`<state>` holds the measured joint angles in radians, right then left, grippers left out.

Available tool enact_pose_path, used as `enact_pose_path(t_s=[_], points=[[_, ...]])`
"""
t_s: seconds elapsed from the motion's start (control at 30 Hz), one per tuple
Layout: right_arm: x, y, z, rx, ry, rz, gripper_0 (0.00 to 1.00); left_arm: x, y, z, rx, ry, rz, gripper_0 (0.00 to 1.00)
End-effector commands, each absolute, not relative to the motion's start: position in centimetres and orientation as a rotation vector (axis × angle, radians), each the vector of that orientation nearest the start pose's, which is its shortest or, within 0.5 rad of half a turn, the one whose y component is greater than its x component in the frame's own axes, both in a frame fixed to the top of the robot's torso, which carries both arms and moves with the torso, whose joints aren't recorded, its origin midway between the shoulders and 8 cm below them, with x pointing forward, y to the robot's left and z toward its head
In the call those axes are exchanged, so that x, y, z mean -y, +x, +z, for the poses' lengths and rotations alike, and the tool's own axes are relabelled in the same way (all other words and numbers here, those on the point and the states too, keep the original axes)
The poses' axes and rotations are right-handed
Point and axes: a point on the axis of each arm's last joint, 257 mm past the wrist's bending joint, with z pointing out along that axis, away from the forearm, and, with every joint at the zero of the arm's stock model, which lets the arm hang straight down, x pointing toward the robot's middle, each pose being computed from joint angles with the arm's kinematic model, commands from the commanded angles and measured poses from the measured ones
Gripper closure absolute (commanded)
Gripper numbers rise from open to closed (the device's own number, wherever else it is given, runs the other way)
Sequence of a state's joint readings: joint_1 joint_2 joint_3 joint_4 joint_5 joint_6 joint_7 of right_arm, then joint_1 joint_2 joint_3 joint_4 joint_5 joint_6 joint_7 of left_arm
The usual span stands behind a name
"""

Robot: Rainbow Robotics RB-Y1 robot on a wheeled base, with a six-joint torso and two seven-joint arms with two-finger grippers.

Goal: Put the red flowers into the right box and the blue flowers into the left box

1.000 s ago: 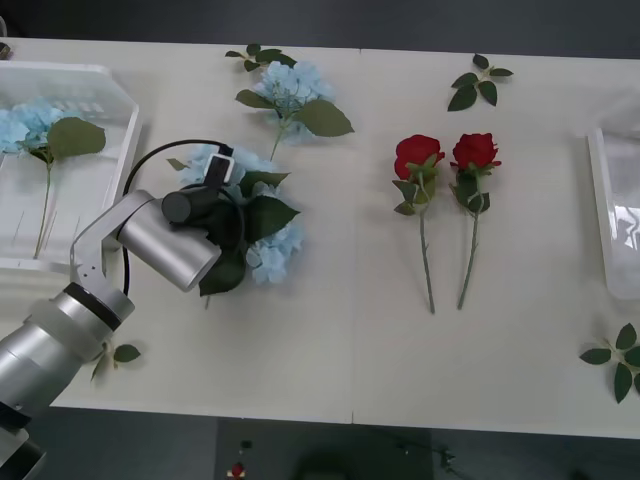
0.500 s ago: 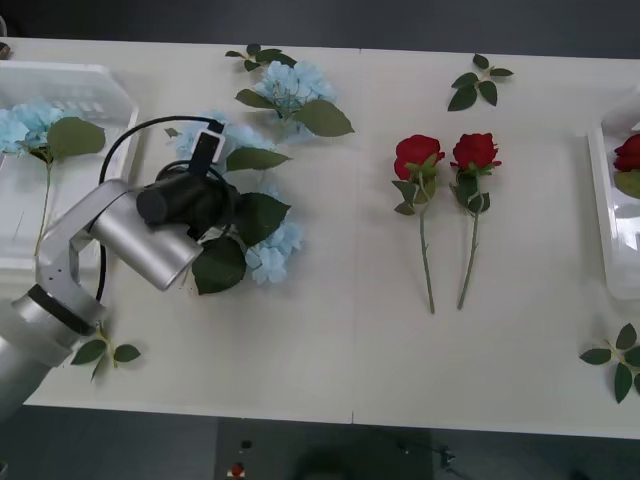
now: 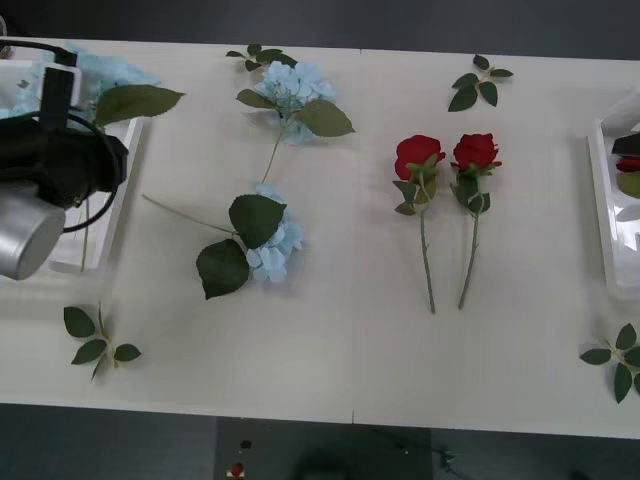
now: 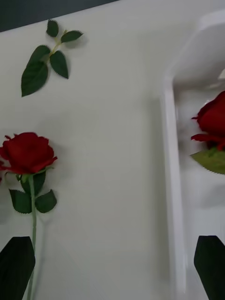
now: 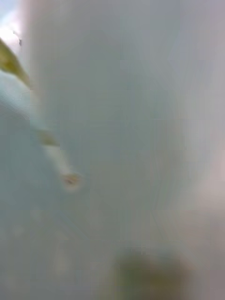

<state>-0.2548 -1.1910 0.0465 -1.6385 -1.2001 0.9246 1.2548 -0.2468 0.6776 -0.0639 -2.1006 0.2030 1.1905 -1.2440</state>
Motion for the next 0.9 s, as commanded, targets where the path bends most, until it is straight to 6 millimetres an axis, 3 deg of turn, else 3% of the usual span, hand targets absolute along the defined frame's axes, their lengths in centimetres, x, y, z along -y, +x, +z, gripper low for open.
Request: enact_pose_path(t_s=[0.03,0.17,0.33,0.47,0.6,0.73,0.83,0.87,0.9], points=[[39.2,52.2,-14.6,-2.285,0.142,0.247,0.00,-36.6,53.0,-4.5,-1.920,0.113,0.325,1.00],[37.1,52.9,-16.6,-2.297,0.134,0.221,0.00,-40.2,53.2,-2.8,-1.917,0.062,0.339,1.00],[35.0,54.6,-19.1,-2.292,0.120,0.123,0.00,-46.0,53.6,-2.6,-1.944,-0.004,0.390,1.00],[33.1,55.9,-20.5,-2.290,0.173,0.150,0.00,-50.6,53.9,-2.6,-1.968,-0.030,0.428,1.00],[31.8,57.3,-21.7,-2.296,0.210,0.168,0.00,-54.1,54.4,-3.0,-1.965,-0.037,0.436,1.00],[31.1,58.7,-22.7,-2.299,0.251,0.171,0.00,-56.1,55.0,-3.9,-1.966,-0.030,0.431,0.97],[31.0,59.5,-23.9,-2.315,0.244,0.120,0.00,-56.4,55.3,-4.0,-1.961,-0.014,0.414,0.32],[30.8,59.9,-24.3,-2.319,0.241,0.107,0.00,-56.4,55.3,-4.0,-1.962,0.000,0.416,0.18],[30.7,60.2,-24.6,-2.323,0.239,0.098,0.00,-56.3,55.3,-3.9,-1.961,0.005,0.413,0.12]])
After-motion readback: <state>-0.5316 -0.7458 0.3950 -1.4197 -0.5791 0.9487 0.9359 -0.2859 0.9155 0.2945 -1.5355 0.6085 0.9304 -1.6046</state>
